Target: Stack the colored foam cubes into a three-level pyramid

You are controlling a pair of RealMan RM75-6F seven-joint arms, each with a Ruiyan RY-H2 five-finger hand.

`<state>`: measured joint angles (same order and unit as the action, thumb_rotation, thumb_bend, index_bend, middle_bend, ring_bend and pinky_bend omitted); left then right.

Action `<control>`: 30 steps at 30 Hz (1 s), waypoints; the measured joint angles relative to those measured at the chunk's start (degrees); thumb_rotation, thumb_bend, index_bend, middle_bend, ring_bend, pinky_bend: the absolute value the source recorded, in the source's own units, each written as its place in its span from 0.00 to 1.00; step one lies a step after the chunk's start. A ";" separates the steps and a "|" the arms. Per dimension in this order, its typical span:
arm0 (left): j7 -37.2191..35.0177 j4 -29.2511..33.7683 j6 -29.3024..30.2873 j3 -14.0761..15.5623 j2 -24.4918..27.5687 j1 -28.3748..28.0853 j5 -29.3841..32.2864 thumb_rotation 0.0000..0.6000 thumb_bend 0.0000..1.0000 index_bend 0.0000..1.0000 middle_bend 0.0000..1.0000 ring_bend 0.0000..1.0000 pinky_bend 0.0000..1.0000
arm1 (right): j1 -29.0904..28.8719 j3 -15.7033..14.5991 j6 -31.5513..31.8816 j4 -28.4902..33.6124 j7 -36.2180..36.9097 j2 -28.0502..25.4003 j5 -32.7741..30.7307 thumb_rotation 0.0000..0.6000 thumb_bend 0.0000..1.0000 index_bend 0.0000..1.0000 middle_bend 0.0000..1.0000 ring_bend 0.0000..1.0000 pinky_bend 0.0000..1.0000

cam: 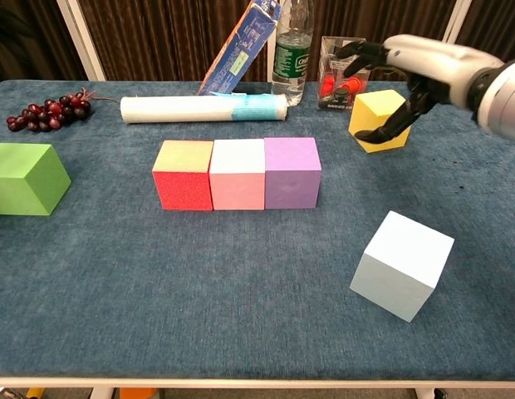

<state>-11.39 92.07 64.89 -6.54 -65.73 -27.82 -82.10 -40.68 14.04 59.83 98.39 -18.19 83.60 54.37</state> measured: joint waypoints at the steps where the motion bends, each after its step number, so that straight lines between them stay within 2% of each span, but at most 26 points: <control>1: 0.13 0.04 -0.13 -0.05 -0.03 -0.07 0.18 1.00 0.02 0.17 0.24 0.33 0.15 | -0.04 0.15 -0.44 -0.55 0.35 -0.11 -0.36 1.00 0.13 0.00 0.10 0.00 0.00; 8: 1.42 0.46 -1.16 -0.23 -0.15 -0.63 1.06 1.00 0.02 0.17 0.24 0.33 0.15 | -1.85 0.93 -4.66 -7.99 2.31 2.68 -2.81 1.00 0.01 0.00 0.08 0.00 0.00; 18: 1.72 0.41 -1.59 -0.38 -0.16 -0.81 1.92 1.00 0.02 0.17 0.24 0.33 0.15 | -6.11 2.25 -8.47 -20.05 4.64 10.81 -3.60 1.00 0.00 0.00 0.08 0.00 0.00; 22: 1.48 0.17 -1.64 -0.25 -0.24 -0.76 1.90 1.00 0.02 0.17 0.24 0.33 0.15 | -6.62 2.00 -9.04 -21.93 5.47 12.54 -2.93 1.00 0.00 0.00 0.08 0.00 0.00; 30: 1.06 -0.36 -1.75 -0.20 -0.50 -0.91 1.70 1.00 0.02 0.17 0.24 0.33 0.15 | -5.75 0.92 -8.59 -21.22 6.46 12.67 -0.94 1.00 0.00 0.00 0.08 0.00 0.00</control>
<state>-10.33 91.72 63.14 -6.74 -66.23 -28.73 -80.40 -46.44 14.96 51.23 77.17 -11.72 96.27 53.43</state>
